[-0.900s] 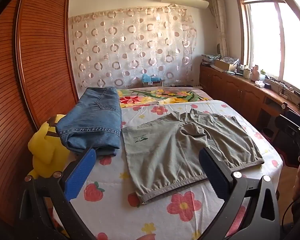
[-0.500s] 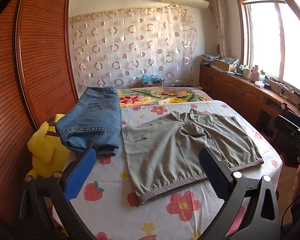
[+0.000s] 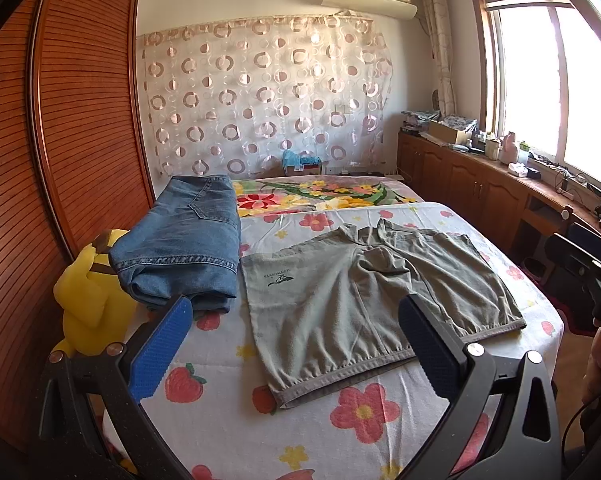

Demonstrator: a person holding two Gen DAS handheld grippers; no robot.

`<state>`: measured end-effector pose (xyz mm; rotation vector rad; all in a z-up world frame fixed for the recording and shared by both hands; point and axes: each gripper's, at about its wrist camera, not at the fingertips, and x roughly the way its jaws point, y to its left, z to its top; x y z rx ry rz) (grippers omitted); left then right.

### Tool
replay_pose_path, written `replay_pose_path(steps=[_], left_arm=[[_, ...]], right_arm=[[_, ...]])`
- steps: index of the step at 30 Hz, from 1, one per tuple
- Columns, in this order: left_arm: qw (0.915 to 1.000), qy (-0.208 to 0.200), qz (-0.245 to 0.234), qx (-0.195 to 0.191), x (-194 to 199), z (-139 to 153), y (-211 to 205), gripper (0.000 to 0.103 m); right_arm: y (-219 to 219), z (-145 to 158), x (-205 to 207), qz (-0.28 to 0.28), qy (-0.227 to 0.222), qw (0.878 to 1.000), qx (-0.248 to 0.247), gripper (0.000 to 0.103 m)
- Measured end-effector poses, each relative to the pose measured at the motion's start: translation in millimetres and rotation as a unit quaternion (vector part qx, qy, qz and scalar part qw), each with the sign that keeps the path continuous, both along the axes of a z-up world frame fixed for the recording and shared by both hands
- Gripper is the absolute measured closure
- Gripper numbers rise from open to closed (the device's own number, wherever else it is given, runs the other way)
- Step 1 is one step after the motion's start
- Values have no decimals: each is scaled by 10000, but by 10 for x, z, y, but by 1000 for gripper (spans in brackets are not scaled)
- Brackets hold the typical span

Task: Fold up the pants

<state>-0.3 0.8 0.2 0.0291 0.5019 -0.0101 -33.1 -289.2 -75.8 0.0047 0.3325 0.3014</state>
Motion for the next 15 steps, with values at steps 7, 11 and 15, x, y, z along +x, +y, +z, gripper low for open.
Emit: replay_pose_path(steps=[7,11,15], left_arm=[[10000,-8,-4,-12,-2,-1,-1,0],[10000,-11,-5,-19,-3,-1,-1,0],[10000,-22,-8,-20,-4,0,0,0]], right_arm=[[2,1,0,4,2,10000,-4,0],[0,6,-2,2,3,10000,3,0],[0,7,-2,5,3,10000,1,0]])
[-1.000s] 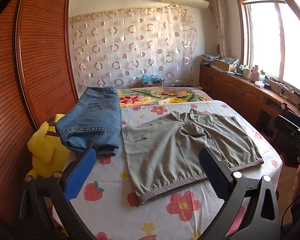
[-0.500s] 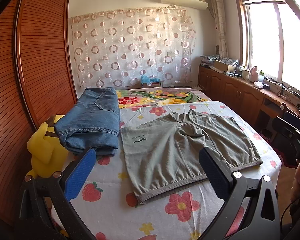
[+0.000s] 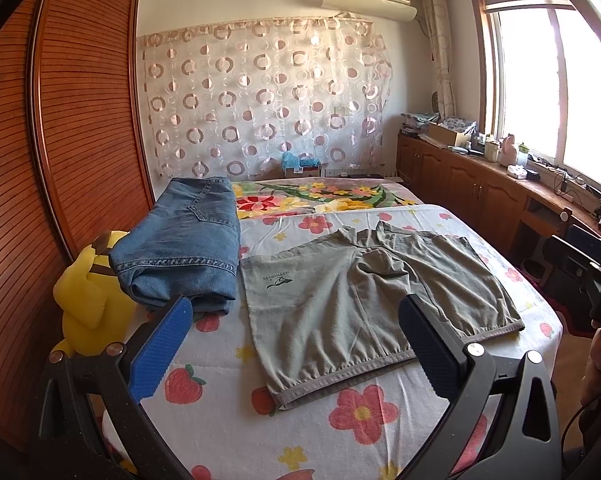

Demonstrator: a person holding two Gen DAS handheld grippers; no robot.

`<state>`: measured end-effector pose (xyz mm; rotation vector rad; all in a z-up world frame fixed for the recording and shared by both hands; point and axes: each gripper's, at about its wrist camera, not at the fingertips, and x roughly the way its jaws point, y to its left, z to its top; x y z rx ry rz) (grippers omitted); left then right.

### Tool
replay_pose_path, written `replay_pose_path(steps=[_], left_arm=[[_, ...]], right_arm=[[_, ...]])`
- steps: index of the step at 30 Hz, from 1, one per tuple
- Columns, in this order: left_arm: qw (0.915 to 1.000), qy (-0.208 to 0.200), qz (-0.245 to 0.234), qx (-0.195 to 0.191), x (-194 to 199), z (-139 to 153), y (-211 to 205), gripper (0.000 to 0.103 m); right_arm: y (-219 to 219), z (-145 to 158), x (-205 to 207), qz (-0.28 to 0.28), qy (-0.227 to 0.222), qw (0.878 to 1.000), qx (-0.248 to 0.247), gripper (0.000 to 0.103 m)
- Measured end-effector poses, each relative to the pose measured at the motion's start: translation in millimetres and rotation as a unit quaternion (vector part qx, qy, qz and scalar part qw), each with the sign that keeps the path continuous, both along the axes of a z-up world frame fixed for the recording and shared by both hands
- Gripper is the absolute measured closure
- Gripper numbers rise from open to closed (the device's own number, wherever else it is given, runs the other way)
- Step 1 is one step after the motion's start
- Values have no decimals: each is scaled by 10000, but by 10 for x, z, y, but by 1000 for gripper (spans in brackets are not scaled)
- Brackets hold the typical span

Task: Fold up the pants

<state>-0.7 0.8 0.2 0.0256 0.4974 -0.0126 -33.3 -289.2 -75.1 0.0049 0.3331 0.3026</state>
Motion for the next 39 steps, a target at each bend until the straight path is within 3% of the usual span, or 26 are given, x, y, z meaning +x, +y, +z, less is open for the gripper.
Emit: replay_pose_path(steps=[39], left_arm=[[10000,-49,-4,-14,-21,49,-16,0]], right_arm=[[9,-9,-5,-1,-10,10000,6,0]])
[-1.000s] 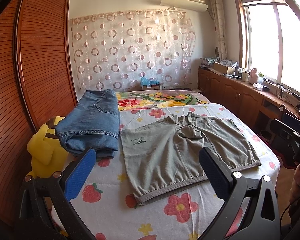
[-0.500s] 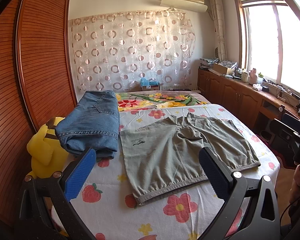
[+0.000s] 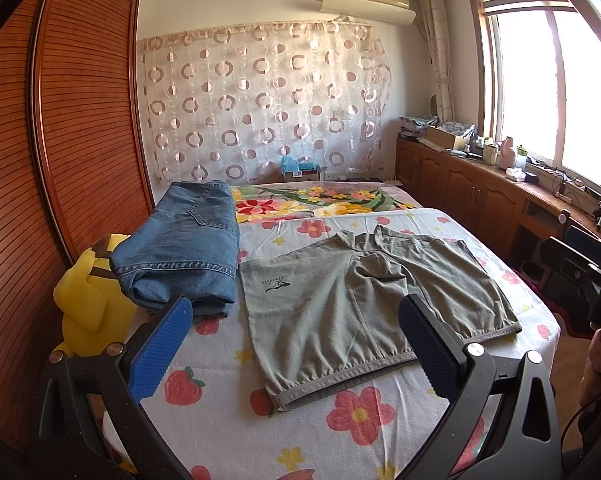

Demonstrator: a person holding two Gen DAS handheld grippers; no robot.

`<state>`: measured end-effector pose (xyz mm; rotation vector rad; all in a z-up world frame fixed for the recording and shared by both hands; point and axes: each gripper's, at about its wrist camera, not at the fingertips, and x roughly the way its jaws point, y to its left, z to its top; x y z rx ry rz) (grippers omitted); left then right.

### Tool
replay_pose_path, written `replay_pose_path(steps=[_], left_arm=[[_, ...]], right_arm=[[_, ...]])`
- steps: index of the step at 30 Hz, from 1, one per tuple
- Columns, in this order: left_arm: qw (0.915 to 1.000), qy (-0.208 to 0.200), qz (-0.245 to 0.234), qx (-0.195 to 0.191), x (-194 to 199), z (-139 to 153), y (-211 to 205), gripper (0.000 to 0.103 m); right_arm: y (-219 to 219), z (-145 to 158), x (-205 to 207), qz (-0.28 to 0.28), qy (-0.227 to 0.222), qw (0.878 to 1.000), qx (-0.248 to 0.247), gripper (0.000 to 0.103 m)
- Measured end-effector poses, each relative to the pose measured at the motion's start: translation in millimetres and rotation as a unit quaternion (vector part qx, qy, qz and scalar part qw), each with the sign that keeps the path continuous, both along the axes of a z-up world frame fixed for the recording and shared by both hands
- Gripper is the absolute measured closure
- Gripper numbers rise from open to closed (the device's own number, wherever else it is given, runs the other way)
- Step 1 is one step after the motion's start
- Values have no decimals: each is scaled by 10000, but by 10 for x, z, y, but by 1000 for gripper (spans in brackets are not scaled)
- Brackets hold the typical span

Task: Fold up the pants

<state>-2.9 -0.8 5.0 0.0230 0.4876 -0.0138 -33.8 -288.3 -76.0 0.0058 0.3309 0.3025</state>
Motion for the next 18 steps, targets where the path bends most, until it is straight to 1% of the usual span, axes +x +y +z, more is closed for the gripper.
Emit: replay_pose_path(steps=[3,5,9,12,18], left_arm=[[10000,-9,11,-9,-3,-2,2,0],[10000,-12,-9,-35,-18,120,-82,0],[10000,14,14,-29,-35,172,-106,0],[10000,61,26,-48,-116,287,-191,0],[9997,198,36,-145,-7,143,-119,0]], right_arm=[[3,-6,4,3,-3,10000,0,0],[-1,-1,1,6,3,10000,0,0],[-19,51,-27,26,7,10000,-17,0],[-34,52,-16,40,29,10000,-17,0],[-72,-7,53,23,142,9999,-25,0]])
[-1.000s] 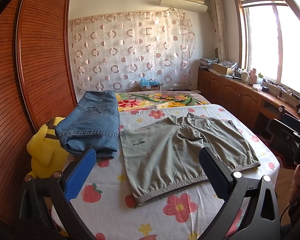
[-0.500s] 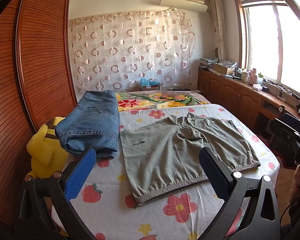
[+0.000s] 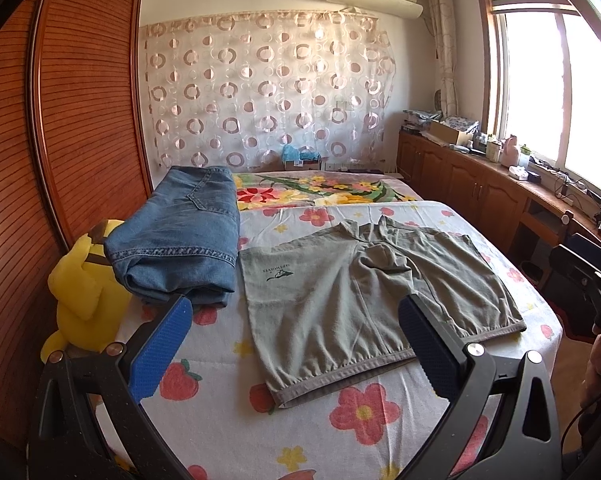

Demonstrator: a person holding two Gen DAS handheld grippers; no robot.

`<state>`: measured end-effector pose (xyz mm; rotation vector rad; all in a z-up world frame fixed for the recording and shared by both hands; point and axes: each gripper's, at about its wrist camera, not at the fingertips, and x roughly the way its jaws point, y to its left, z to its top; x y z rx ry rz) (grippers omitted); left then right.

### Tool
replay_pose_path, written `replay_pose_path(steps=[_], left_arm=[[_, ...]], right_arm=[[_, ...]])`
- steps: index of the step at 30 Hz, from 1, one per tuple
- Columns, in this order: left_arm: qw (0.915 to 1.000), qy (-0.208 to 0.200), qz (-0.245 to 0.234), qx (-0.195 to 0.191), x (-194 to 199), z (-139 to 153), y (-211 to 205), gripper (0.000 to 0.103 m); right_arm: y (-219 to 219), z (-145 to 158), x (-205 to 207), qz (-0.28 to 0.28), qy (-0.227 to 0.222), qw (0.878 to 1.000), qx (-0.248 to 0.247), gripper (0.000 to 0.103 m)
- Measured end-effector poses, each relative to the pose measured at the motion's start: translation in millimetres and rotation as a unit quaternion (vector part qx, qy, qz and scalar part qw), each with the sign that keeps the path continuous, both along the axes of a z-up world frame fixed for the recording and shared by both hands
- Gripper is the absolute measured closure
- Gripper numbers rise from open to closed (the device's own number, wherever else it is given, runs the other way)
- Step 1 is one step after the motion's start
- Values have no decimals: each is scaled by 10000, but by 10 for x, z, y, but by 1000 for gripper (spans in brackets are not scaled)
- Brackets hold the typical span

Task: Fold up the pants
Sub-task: 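Lower the left gripper to the shorts leg hem and grasp it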

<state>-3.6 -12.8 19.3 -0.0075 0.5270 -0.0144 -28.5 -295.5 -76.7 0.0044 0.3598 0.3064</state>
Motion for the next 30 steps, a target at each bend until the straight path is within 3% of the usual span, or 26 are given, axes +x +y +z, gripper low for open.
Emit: replay_pose_path(steps=[17,30], left_arm=[[9976,648,-202,-111,273,-621,137,0],[9940,1058,-136,-225,353,-1002,352,1]], right_arm=[[-141,-249,291,278,702,9970,-192,0],[-232,-306,407,135,1157,9921,-461,12]])
